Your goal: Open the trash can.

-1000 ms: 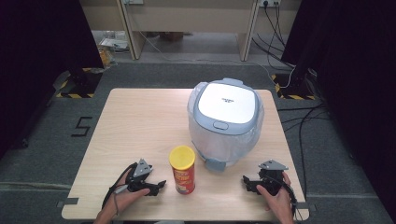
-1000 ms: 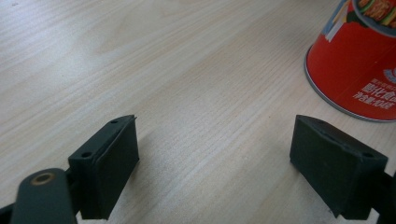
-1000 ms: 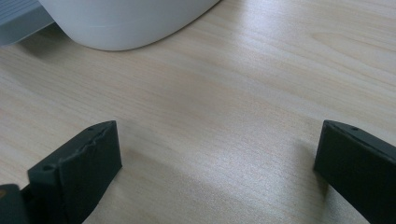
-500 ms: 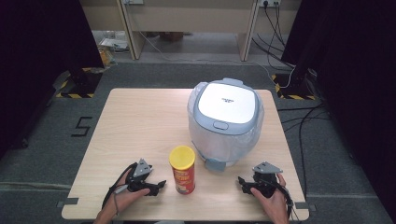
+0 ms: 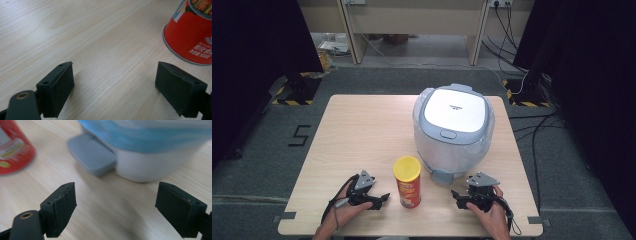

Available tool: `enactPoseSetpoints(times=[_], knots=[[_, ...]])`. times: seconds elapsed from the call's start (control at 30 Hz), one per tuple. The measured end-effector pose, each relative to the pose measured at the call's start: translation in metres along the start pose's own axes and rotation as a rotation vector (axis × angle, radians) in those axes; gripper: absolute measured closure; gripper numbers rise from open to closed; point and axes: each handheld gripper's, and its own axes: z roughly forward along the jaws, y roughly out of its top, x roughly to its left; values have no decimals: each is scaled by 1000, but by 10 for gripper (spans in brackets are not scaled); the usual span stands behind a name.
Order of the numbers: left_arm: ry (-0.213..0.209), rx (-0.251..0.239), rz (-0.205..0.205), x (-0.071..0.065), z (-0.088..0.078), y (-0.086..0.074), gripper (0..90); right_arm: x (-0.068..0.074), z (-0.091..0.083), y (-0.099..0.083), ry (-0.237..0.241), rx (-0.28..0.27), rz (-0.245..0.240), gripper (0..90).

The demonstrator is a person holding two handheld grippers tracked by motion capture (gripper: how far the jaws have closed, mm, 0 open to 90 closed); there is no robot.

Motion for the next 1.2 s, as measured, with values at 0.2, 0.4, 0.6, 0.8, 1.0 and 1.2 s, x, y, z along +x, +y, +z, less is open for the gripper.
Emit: enactPoseSetpoints(times=[0.2,0.4,0.6,0.8,1.0,1.2], knots=[[0,0,0,0,0,0,147,8,3,9,56,-40,-8,177],[0,0,0,0,0,0,147,24,13,20,117,-72,-53,185],[-1,-2,0,0,0,0,147,29,25,23,134,-76,-67,197],[0,0,0,0,0,0,147,30,32,23,148,-84,-82,205],[0,0,0,0,0,0,147,37,37,20,99,-91,-144,193],[1,0,0,0,0,0,147,36,38,17,110,-109,-116,194]])
